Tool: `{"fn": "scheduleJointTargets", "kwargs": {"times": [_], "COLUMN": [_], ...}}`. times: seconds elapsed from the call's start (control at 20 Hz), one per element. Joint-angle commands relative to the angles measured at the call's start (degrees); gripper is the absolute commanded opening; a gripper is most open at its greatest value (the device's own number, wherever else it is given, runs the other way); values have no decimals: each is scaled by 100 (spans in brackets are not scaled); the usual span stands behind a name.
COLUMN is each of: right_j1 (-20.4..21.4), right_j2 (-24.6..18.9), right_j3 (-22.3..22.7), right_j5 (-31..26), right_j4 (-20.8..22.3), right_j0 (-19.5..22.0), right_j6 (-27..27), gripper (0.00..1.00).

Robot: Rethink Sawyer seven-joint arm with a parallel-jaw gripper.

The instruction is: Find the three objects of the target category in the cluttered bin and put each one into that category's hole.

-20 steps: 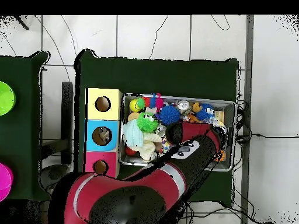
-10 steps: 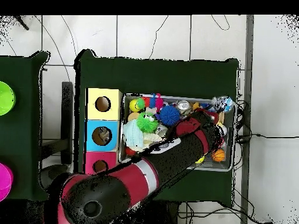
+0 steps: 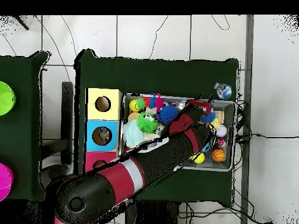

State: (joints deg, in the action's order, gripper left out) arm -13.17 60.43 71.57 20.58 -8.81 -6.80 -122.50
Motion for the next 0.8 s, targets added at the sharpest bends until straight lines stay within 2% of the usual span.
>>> {"fn": "scheduleJointTargets", "kwargs": {"times": [0.05, 0.15, 0.2, 0.4, 0.5, 0.8], "right_j1": [-48, 231, 265, 252, 437, 1593], "right_j2": [-702, -1099, -1139, -1147, -1232, -1910], "right_j3": [-438, -326, -282, -268, -195, 246], "right_j5": [-866, -1474, -1564, -1463, -1554, -1895], "right_j4": [-121, 58, 58, 46, 148, 863], "right_j0": [243, 356, 367, 402, 396, 542], "right_j6": [-354, -379, -392, -450, -437, -148], "gripper": [100, 100, 100, 100, 100, 100]}}
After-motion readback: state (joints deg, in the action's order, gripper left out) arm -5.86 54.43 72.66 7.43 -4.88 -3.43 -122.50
